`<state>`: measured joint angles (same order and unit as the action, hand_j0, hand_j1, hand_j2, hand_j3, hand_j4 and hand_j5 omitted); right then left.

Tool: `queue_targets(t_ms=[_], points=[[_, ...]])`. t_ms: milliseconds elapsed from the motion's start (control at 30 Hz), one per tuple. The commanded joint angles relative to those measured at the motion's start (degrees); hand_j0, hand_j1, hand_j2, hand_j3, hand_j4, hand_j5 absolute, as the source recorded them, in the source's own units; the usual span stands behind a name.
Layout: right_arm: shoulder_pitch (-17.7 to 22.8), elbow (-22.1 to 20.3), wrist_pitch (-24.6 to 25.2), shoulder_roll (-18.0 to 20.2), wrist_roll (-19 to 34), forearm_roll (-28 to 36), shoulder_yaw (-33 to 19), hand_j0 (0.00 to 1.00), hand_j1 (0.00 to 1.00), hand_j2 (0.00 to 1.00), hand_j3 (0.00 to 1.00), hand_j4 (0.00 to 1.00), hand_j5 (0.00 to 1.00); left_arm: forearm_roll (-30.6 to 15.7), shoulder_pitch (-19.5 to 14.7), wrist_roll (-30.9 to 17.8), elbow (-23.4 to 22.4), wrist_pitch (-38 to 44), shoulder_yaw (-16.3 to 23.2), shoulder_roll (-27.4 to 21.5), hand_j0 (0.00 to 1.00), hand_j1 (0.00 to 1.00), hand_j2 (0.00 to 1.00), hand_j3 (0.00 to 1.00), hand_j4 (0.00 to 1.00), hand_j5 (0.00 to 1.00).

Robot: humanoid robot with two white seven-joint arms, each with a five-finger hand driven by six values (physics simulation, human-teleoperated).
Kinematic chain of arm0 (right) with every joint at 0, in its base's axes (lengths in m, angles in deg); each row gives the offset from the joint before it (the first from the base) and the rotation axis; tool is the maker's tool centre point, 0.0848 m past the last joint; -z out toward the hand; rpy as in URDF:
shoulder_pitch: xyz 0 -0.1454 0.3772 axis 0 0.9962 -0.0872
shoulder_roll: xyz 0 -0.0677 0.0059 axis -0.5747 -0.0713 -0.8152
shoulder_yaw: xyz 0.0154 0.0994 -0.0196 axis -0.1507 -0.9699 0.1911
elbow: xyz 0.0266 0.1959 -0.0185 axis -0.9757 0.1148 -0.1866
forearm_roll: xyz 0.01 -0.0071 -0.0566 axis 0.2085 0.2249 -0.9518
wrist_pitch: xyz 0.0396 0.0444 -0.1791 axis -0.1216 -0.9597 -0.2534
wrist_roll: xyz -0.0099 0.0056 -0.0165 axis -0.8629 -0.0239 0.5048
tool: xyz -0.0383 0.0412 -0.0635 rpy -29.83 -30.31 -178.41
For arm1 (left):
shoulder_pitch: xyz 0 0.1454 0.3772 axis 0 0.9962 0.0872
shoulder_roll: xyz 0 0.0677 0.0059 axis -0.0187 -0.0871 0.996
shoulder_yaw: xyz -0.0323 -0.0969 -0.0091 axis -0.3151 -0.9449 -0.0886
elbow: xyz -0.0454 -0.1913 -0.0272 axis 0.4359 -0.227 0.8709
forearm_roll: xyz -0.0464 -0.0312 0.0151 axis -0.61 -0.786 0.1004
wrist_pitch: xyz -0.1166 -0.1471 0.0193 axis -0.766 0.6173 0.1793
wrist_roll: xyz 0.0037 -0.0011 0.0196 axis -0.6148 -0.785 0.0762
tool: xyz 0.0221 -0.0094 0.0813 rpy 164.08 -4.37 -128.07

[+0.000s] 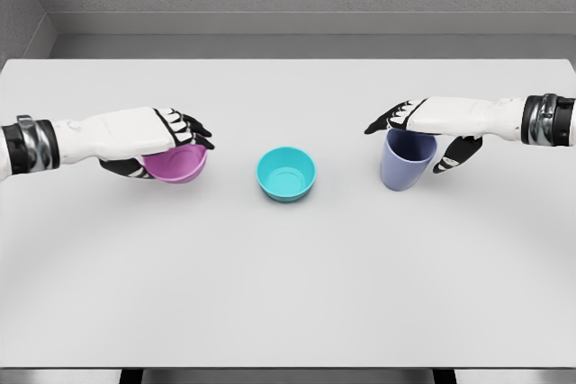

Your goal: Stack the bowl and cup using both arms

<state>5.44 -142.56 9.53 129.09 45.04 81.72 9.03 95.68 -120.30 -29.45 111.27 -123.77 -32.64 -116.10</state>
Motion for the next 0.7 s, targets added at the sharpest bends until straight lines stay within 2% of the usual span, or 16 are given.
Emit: queue_targets(t_ms=[0, 533, 667], points=[[0.0, -0.02, 0.13, 0.04, -0.02, 0.34, -0.05, 1.0, 1.0, 1.0, 1.0, 1.0, 1.0, -0.31, 0.0, 0.01, 0.46, 0.18, 0.03, 0.0, 0.76, 0.76, 0.76, 0.76, 0.76, 0.76], [0.0, -0.02, 0.13, 0.04, -0.02, 0.34, -0.05, 1.0, 1.0, 1.0, 1.0, 1.0, 1.0, 0.04, -1.32, 0.01, 2.22, 0.18, 0.3, 2.64, 0.76, 0.76, 0.76, 0.76, 0.76, 0.76], [0.0, -0.02, 0.13, 0.04, -0.02, 0.34, -0.05, 1.0, 1.0, 1.0, 1.0, 1.0, 1.0, 0.04, -2.02, 0.01, 2.75, 0.18, 1.53, 3.16, 0.76, 0.76, 0.76, 0.76, 0.76, 0.76]])
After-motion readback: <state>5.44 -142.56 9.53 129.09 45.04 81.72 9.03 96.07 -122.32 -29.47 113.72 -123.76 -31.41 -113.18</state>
